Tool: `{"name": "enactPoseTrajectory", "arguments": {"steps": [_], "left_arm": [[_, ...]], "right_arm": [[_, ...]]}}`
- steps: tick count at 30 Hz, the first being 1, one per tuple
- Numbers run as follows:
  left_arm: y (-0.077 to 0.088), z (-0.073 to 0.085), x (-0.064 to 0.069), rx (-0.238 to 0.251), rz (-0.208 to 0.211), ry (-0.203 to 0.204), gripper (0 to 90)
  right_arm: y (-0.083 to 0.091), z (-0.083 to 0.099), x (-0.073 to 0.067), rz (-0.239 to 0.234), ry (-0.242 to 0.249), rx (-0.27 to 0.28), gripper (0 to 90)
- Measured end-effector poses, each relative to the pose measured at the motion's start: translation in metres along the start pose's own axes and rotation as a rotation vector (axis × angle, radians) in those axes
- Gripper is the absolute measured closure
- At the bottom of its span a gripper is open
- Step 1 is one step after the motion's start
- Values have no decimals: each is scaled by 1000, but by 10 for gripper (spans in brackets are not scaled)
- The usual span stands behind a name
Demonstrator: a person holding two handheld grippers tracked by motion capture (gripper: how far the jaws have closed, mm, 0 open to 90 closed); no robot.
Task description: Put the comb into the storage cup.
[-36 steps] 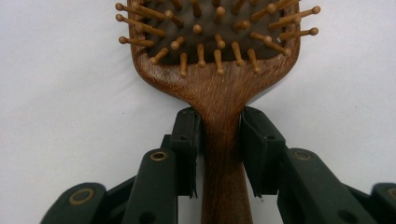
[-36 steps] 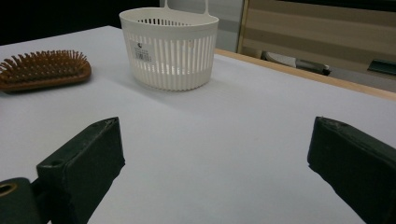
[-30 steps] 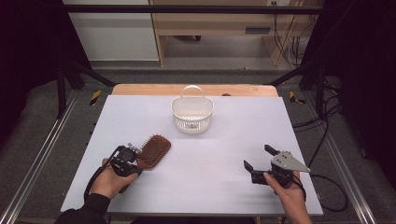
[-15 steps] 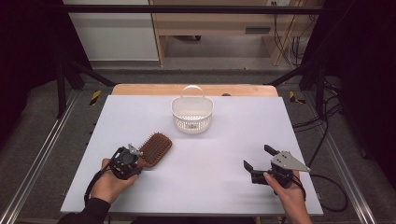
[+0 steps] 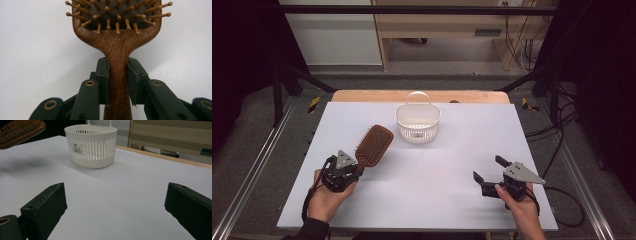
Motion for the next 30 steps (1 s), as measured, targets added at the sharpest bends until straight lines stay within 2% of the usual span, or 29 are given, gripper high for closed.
{"name": "enactPoseTrajectory", "arguments": {"steps": [3, 6, 9, 13, 14, 17, 19, 25, 30], "left_arm": [[0, -2, 3, 88, -9, 0, 724], [-1, -2, 5, 141, -17, 0, 724], [0, -4, 4, 181, 4, 11, 724], [8, -5, 6, 234, 14, 19, 724], [9, -5, 7, 244, 12, 18, 724], [13, -3, 8, 291, 14, 30, 724], [15, -2, 10, 305, 15, 28, 725], [18, -1, 10, 357, 7, 29, 724], [20, 1, 10, 375, 2, 26, 724]], "right_arm": [[2, -4, -1, -7, 7, 20, 44], [2, -6, -3, -10, 3, 31, 43], [1, -7, -6, -27, -8, 37, 43], [-3, -14, -13, -49, -60, 62, 38], [-3, -14, -13, -49, -60, 62, 38], [-5, -20, -21, -65, -112, 80, 37], [-5, -24, -28, -74, -133, 86, 35], [-13, -41, -48, -108, -147, 96, 46], [-30, -60, -70, -150, -149, 102, 60]]}}
Point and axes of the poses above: each handheld gripper's, and its own axes: y roughly backward along the jaws, z roughly out of its underside, x roughly to its right, the point moved 2 cm from there along -y, roughly forward along the jaws, and after that the axes turned 7 degrees about z, right-handed, at the moved point
